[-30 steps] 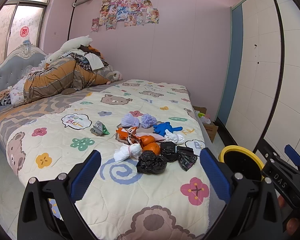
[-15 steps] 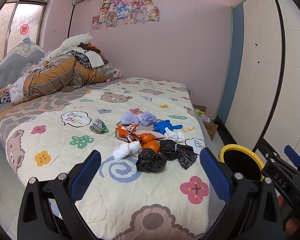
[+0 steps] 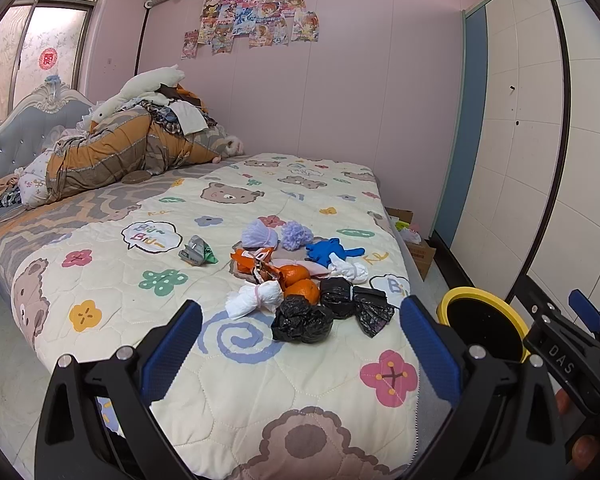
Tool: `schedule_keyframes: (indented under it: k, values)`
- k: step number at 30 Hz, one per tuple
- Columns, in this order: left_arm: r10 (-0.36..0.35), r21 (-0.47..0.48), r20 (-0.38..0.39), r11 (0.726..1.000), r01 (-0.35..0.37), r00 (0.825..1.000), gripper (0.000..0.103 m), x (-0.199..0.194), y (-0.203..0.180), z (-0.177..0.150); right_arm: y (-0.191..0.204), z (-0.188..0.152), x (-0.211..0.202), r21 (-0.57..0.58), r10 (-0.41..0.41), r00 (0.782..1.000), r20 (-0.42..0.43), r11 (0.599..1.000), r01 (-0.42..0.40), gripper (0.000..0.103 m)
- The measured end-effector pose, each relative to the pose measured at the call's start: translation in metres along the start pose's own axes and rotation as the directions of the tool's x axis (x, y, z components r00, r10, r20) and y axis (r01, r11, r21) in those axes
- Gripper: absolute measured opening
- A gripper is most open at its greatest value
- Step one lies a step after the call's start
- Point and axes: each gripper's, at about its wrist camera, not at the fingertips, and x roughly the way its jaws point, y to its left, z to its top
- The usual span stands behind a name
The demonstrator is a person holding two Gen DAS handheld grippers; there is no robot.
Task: Collect trash
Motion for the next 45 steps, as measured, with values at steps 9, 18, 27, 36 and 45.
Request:
schedule_keyframes:
  k: [9, 18, 27, 36, 45]
  values:
    - [0.001, 0.001, -0.001, 1.000, -0.001, 1.000, 0.096, 0.000, 0.000, 0.000, 0.001, -0.002, 0.002, 0.002, -0.002, 1.000, -0.003, 1.000, 0.002, 0.095]
    - [0.000, -0.001, -0.002, 1.000, 0.000, 1.000, 0.095, 0.000, -0.001, 0.000, 0.001, -0.003, 0.003, 0.003, -0.004, 1.000, -0.007, 1.000, 0.004, 0.095]
    - [0.000, -0.001, -0.004, 1.000, 0.000, 1.000, 0.096, 0.000, 0.000, -0.001, 0.001, -0.003, 0.004, 0.003, -0.004, 1.000, -0.008, 1.000, 0.004, 0.095]
    - [-0.001, -0.001, -0.004, 1.000, 0.001, 1.000, 0.096, 0.000, 0.000, -0.001, 0.000, -0.004, 0.003, 0.005, -0.005, 1.000, -0.010, 1.000, 0.005, 0.095]
    - [0.009, 0.002, -0.006, 1.000, -0.009, 1.000, 0.095, 0.005, 0.003, -0.003, 0.001, -0.006, 0.011, 0.003, -0.002, 0.999, -0.035, 1.000, 0.002, 0.095]
